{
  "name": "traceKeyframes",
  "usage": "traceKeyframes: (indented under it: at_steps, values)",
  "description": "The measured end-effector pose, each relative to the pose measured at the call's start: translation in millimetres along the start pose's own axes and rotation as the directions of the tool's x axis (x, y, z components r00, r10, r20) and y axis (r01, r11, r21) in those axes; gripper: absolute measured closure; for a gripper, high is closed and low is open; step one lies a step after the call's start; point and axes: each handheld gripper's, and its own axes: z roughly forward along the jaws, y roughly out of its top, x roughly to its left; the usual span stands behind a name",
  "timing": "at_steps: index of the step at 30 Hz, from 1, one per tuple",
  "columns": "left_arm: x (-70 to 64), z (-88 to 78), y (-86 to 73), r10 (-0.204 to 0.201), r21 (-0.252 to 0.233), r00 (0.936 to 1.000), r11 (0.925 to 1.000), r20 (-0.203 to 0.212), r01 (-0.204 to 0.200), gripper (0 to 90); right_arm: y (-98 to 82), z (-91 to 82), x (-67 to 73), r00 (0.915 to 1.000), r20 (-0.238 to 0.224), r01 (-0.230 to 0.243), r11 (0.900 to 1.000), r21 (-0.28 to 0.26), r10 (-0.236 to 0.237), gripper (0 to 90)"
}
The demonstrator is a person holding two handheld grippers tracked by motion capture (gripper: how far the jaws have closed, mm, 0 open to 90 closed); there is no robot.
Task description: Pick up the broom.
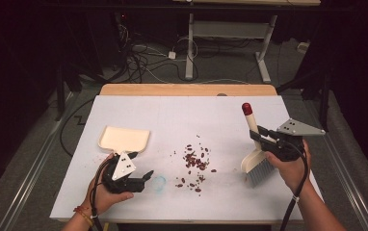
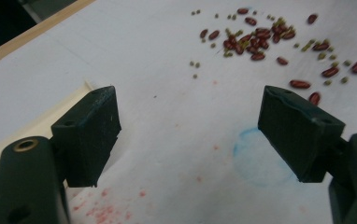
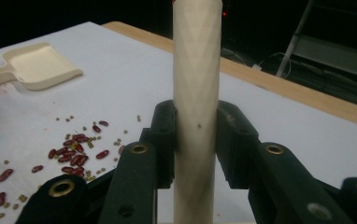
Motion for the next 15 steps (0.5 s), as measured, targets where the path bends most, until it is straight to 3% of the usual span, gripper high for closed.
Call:
traceKeyframes:
  at_steps: [5, 9, 12, 15]
  values:
    - [-14.3, -4.3, 28.2, -0.021, -0.032, 0.9976, 0.9992, 0.067, 0.023, 22.2, 10.7, -10.5, 15.4, 0.9997, 0.013, 0.021, 0.998, -0.054, -0.021, 70.7]
    - [-30.5, 0.1, 55.4, 0.020, -0.056, 0.9905, 0.9984, 0.136, -0.012, 22.8, 16.3, -11.6, 28.5, 0.9993, 0.002, 0.039, 0.995, -0.087, -0.039, 70.7]
    - [-46.8, 8.8, 75.2, 0.049, -0.085, 0.9828, 0.9958, 0.178, -0.034, 24.0, 18.8, -10.3, 38.7, 0.9985, -0.002, 0.055, 0.993, -0.106, -0.055, 70.7]
    - [-62.2, 20.1, 88.6, 0.072, -0.116, 0.9669, 0.9922, 0.245, -0.045, 24.0, 20.1, -7.6, 48.1, 0.9978, -0.005, 0.064, 0.991, -0.117, -0.065, 70.6]
